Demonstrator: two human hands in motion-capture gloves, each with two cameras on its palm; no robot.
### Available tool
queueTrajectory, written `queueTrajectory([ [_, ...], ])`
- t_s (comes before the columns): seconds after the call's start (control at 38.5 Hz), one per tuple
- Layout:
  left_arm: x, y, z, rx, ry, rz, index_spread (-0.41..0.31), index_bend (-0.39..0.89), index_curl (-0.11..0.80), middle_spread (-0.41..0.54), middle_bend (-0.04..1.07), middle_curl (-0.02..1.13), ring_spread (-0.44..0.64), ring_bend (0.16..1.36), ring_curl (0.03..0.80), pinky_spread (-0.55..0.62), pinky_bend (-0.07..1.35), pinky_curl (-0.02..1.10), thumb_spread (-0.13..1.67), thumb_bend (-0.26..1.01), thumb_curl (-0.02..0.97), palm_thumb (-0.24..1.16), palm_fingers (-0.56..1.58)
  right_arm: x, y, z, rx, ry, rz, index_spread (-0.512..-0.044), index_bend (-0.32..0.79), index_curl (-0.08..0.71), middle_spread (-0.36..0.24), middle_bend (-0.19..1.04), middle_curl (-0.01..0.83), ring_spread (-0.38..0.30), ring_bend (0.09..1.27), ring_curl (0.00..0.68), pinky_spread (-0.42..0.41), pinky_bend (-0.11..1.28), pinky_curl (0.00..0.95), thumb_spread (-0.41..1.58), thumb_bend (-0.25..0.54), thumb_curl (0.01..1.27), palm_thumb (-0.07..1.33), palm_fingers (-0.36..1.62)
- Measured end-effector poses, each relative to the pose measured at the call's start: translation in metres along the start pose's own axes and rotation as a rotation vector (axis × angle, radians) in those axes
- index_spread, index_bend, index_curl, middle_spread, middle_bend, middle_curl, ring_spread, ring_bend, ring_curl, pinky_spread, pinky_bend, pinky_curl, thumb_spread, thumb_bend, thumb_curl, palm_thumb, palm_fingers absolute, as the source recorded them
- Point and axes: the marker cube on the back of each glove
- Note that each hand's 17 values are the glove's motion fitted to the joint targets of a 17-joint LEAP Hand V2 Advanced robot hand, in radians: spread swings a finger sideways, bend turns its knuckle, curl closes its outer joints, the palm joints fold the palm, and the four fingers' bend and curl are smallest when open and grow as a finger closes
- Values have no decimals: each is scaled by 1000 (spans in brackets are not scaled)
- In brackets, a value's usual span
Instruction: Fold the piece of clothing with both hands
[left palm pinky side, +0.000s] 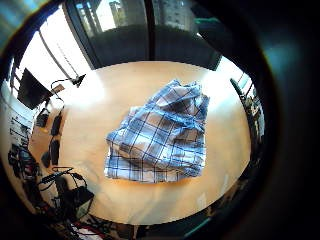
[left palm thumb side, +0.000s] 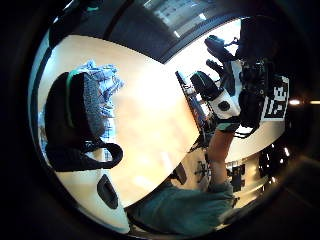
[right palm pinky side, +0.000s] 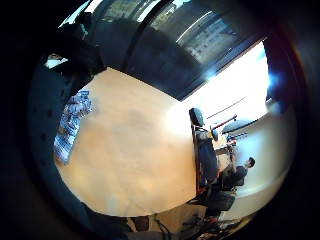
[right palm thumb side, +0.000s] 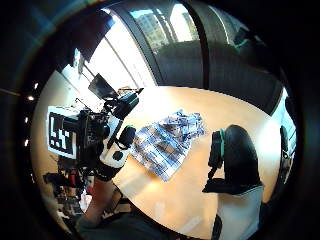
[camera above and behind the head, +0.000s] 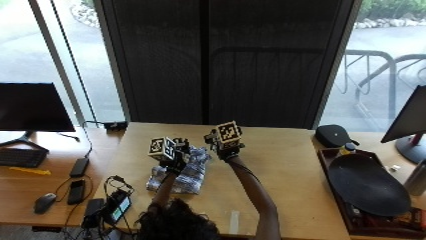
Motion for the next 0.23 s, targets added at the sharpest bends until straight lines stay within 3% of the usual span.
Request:
queueTrajectory([
  [0.23,3,0,5,-10,3,9,-125,163,380,13,185,403,254,364,316,348,240,338,1545,228,296,344,471,2,3,-1,-14,-14,10,-311,139,309,-103,160,334,-123,397,388,53,523,354,1216,-12,480,886,679],
])
